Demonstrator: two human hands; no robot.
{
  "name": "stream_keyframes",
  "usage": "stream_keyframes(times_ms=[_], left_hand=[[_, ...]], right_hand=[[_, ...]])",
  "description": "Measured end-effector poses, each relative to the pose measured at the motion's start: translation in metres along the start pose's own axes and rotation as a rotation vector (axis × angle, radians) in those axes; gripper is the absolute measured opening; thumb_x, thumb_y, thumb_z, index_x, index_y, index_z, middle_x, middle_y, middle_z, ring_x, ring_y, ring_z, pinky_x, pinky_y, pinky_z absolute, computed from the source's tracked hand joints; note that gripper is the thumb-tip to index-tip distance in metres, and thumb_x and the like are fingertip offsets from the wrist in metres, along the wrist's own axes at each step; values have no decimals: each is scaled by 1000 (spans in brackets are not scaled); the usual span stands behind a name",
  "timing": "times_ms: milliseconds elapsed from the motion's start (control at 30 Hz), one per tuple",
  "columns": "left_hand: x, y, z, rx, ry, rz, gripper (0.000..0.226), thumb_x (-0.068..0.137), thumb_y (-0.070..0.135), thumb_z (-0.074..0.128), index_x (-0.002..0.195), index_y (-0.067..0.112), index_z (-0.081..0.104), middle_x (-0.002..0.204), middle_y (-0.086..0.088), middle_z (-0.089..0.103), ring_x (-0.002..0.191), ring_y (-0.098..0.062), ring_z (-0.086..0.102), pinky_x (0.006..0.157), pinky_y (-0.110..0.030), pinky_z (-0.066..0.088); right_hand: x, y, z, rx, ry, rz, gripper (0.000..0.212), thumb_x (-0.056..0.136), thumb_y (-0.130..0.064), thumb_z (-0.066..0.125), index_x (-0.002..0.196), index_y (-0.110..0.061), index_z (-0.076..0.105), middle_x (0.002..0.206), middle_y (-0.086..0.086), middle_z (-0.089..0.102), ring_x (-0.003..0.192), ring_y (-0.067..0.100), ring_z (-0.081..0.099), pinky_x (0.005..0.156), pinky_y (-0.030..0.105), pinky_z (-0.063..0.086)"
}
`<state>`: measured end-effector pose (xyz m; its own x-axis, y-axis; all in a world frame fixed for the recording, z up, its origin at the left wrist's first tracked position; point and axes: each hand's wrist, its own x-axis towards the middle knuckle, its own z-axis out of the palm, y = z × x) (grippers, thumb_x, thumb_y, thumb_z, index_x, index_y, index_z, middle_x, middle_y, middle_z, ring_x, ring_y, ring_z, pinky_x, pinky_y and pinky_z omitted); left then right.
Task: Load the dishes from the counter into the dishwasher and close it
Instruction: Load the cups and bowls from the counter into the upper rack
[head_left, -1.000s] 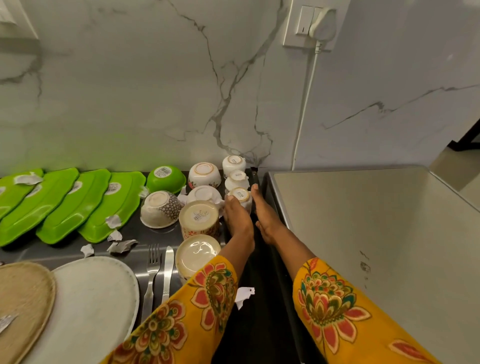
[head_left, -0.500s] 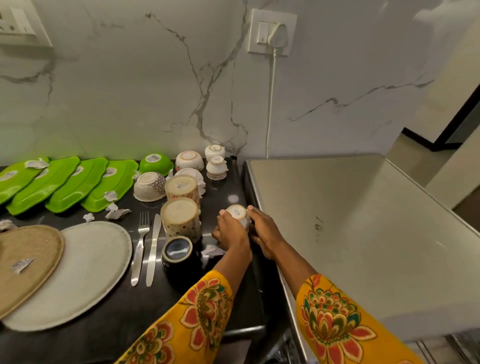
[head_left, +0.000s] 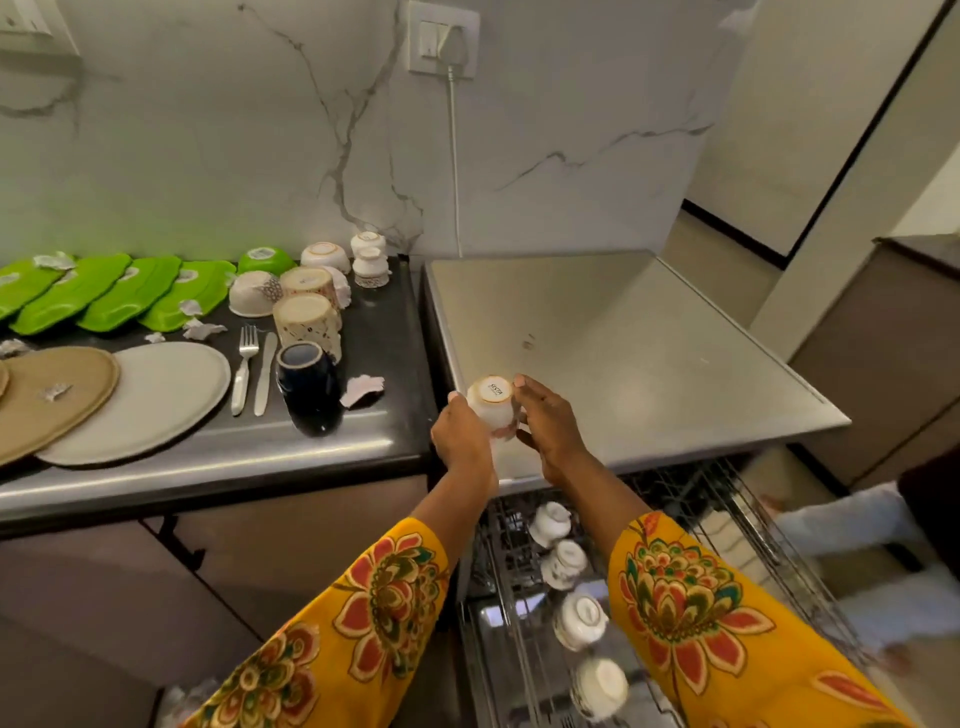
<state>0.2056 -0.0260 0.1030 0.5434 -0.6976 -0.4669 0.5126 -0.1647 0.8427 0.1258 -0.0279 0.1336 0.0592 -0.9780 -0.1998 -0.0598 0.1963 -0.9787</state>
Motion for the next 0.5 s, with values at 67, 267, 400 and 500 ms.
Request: stream_keyframes(times_ms=[67, 267, 400, 500], left_hand=[[-21, -15, -1, -10, -24, -20, 31, 96, 33, 43, 106, 11, 62, 100, -9, 63, 87, -19, 56, 75, -32, 44], [-67, -50, 5, 66, -162, -56, 20, 95, 27, 43, 91, 20, 61, 104, -10, 62, 95, -24, 56, 80, -36, 45], [-85, -78, 3, 147, -227, -93, 19, 94, 23, 42, 95, 14, 59, 109, -15, 62, 95, -26, 57, 81, -37, 47], [-91, -103, -1, 210, -249, -123, 18, 95, 19, 42, 90, 15, 60, 108, -15, 62, 100, -31, 59, 87, -43, 50]], right_hand=[[-16, 6, -20, 18, 29, 11, 24, 97, -18, 49, 117, -15, 60, 116, 8, 59, 99, 19, 54, 72, 29, 50], [-46, 25, -78, 45, 108, 60, 22, 90, -16, 61, 111, -10, 64, 113, 11, 63, 92, 21, 59, 78, 38, 52], [-63, 42, -105, 112, 109, 120, 10, 91, -12, 59, 101, -11, 61, 90, 5, 62, 67, 13, 55, 49, 21, 46], [-72, 65, -119, 95, 127, 200, 4, 91, -13, 57, 91, -14, 61, 86, 5, 62, 67, 16, 56, 52, 24, 47]])
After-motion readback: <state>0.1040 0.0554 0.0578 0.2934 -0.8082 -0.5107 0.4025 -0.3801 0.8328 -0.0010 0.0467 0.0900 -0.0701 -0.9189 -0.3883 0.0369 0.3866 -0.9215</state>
